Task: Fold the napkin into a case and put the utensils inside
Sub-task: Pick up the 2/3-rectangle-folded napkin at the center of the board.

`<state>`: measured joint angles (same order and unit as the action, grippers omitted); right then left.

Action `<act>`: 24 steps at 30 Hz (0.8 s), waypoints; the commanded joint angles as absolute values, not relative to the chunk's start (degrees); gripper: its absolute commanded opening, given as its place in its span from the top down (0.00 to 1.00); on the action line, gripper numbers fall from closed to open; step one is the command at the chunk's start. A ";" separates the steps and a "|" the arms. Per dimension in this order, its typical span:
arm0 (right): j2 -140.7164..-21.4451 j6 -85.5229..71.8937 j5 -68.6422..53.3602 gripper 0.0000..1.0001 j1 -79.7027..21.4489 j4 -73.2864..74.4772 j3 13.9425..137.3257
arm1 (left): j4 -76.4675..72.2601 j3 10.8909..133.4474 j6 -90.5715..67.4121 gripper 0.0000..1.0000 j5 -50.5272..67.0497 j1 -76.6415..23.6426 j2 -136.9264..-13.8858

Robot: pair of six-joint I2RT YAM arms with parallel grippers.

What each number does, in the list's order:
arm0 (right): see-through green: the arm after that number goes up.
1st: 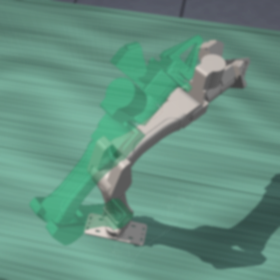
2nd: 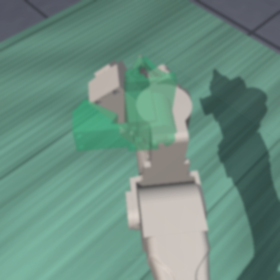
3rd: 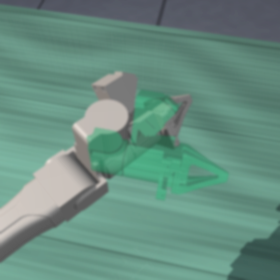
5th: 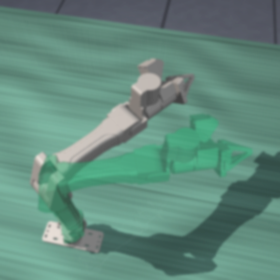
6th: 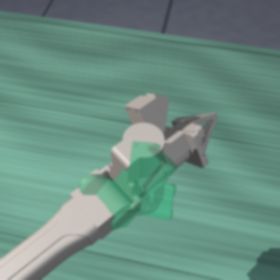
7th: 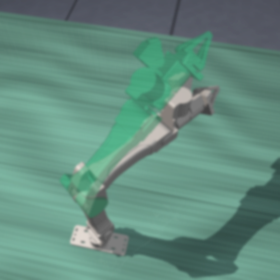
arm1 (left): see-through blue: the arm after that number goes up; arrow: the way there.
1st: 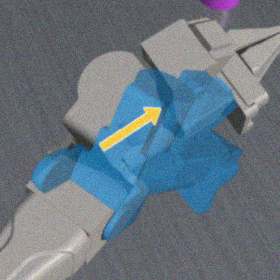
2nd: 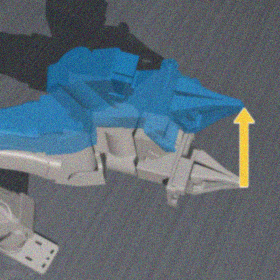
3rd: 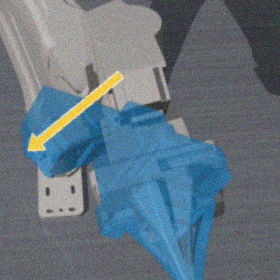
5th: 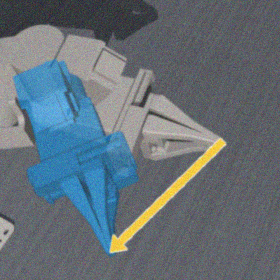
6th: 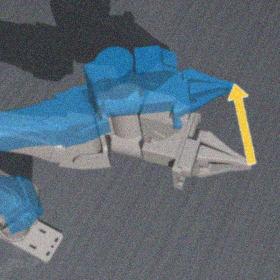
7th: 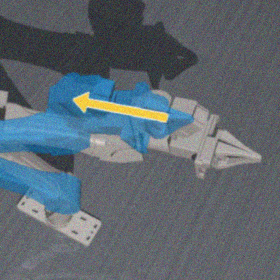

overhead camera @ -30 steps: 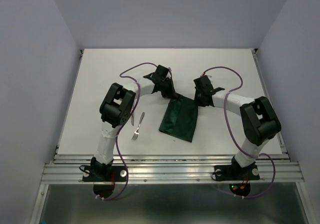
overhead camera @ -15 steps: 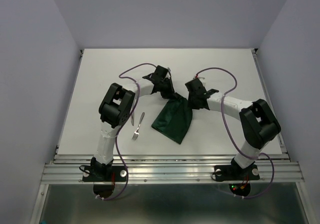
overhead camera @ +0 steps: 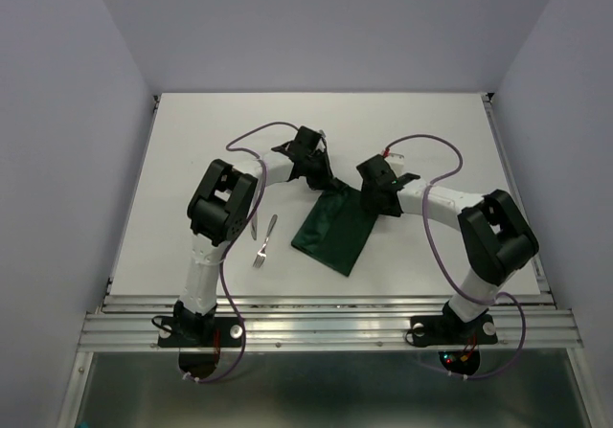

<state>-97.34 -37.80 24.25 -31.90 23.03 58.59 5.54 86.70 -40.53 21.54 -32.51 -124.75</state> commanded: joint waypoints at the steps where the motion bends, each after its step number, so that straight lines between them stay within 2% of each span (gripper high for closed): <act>1: -93.09 -40.08 23.83 0.31 -30.50 23.82 56.08 | 10.81 84.29 -39.90 1.00 18.11 -32.17 -123.57; 9: -87.63 -45.60 8.36 0.36 -27.51 11.11 46.59 | 10.72 84.20 -40.25 1.00 18.19 -32.26 -123.75; 10: -87.37 -46.31 6.96 0.39 -27.51 9.77 45.80 | 10.72 84.20 -40.25 1.00 18.54 -32.26 -123.92; 19: -91.49 -50.10 8.43 0.56 -27.51 6.33 43.77 | 10.81 85.16 -40.25 1.00 19.07 -32.17 -124.19; 24: -92.63 -49.75 10.71 0.62 -27.51 7.47 43.86 | 11.07 85.34 -40.25 1.00 19.16 -32.26 -124.54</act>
<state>-90.61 -49.19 8.54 -27.42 7.22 44.82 5.54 86.59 -41.45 21.41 -32.51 -124.73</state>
